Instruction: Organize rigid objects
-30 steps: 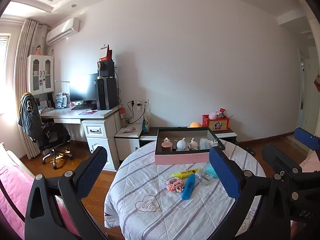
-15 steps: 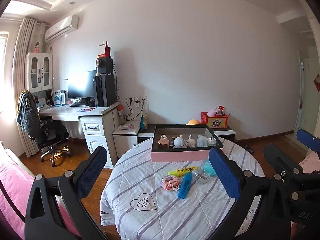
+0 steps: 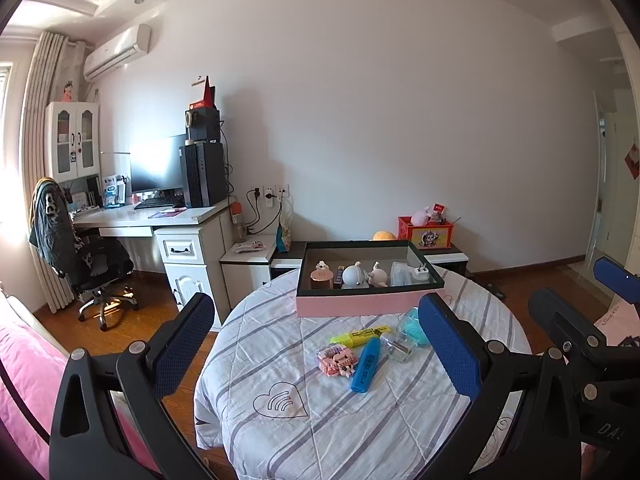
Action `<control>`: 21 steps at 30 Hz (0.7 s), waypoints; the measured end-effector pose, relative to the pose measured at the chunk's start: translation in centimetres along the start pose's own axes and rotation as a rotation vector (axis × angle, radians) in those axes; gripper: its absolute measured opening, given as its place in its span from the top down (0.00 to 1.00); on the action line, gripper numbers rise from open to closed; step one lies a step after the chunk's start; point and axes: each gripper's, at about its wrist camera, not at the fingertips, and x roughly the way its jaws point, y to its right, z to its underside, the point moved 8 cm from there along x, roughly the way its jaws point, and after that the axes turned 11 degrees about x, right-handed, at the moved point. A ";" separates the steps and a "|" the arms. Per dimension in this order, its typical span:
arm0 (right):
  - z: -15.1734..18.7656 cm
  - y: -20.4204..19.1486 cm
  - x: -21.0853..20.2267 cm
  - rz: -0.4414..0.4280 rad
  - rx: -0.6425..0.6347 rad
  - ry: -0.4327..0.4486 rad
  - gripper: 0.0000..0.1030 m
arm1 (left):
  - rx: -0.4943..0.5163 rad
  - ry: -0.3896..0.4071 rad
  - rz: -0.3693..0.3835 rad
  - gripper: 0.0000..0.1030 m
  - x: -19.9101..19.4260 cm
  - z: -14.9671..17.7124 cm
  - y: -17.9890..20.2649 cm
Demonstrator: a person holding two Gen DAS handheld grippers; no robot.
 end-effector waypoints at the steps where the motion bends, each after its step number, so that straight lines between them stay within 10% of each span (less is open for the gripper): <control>1: 0.3 0.1 0.3 -0.003 0.002 -0.009 0.00 | 0.000 -0.013 0.006 0.00 0.6 0.3 0.1; 21: 10.0 5.2 11.9 0.063 0.036 -0.310 0.00 | 0.030 -0.330 0.149 0.00 14.4 10.3 5.7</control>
